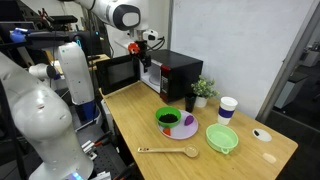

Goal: Close the microwave door

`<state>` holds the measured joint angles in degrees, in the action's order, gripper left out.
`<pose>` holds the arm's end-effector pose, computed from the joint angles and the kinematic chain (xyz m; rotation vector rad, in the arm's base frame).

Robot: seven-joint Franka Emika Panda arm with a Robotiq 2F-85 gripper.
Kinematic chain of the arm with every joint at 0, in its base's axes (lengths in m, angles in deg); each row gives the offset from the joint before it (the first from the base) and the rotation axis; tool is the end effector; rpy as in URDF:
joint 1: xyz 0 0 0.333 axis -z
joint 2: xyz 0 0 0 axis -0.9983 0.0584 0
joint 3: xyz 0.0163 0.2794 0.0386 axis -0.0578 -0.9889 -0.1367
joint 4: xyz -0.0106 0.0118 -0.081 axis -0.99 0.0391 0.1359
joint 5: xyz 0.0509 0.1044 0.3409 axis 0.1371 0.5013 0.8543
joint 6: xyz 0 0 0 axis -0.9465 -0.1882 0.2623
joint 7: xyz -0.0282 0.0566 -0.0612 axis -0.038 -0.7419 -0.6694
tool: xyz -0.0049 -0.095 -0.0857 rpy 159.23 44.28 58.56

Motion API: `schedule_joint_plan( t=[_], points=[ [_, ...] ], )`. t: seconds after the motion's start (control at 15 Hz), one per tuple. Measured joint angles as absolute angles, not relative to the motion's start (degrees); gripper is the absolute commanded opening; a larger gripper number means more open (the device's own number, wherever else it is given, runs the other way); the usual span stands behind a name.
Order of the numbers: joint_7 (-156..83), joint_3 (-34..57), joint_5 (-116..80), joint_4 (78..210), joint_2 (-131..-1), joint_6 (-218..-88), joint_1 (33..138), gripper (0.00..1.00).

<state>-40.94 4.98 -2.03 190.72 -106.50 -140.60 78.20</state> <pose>0.4055 0.0960 0.4383 -2.9419 -0.1329 -0.1680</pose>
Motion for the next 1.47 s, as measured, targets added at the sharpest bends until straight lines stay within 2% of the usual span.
schedule_joint_plan(
  t=[1.0, 1.07, 1.13, 1.47],
  points=[
    [-32.2, -6.7, 18.3, 176.8, -90.0, -154.6, 68.4, 1.0],
    [-32.2, -7.3, 19.0, 175.4, -88.6, -155.1, 67.9, 0.92],
    [-32.2, -7.9, 19.7, 174.1, -87.4, -155.7, 67.5, 0.74],
    [-32.3, -10.6, 22.2, 167.6, -81.9, -157.3, 66.2, 0.38]
  ],
)
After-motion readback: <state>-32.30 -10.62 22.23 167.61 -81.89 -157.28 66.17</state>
